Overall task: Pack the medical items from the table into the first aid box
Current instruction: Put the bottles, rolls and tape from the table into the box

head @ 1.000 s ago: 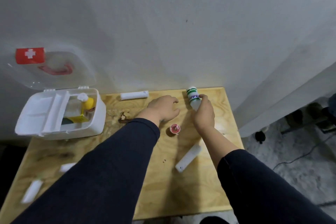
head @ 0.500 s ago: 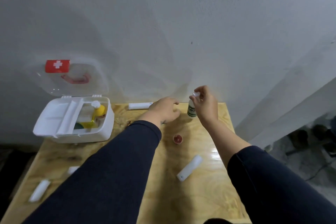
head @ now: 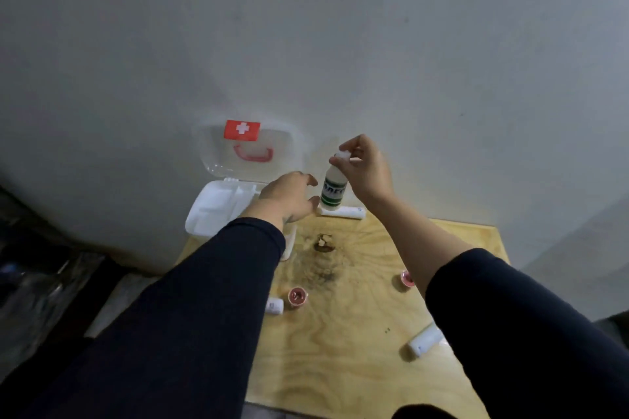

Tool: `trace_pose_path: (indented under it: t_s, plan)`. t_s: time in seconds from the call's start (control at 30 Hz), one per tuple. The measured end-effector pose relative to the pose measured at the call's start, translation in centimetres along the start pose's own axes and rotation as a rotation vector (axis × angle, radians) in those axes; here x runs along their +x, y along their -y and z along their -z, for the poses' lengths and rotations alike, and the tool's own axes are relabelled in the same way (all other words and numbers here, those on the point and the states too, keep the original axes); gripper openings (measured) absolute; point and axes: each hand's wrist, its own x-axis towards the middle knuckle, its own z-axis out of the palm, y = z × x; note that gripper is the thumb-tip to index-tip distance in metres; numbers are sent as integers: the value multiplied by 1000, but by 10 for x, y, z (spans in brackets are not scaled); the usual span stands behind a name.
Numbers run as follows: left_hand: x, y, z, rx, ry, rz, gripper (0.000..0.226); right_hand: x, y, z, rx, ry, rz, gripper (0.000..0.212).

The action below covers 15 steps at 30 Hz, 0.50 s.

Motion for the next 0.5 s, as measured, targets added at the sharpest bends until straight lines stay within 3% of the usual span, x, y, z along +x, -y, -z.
trace_pose_path:
  t_s: [0.17, 0.37, 0.5]
  plan:
    - [-16, 62, 11, -62, -67, 76, 46, -11, 23, -49, 21, 55, 2, 23]
    - [-21, 114, -9, -25, 100, 95, 96, -31, 17, -92, -32, 43, -53, 24]
    - [-21, 131, -23, 5, 133, 64, 98, -45, 2, -112, -136, 66, -49, 23]
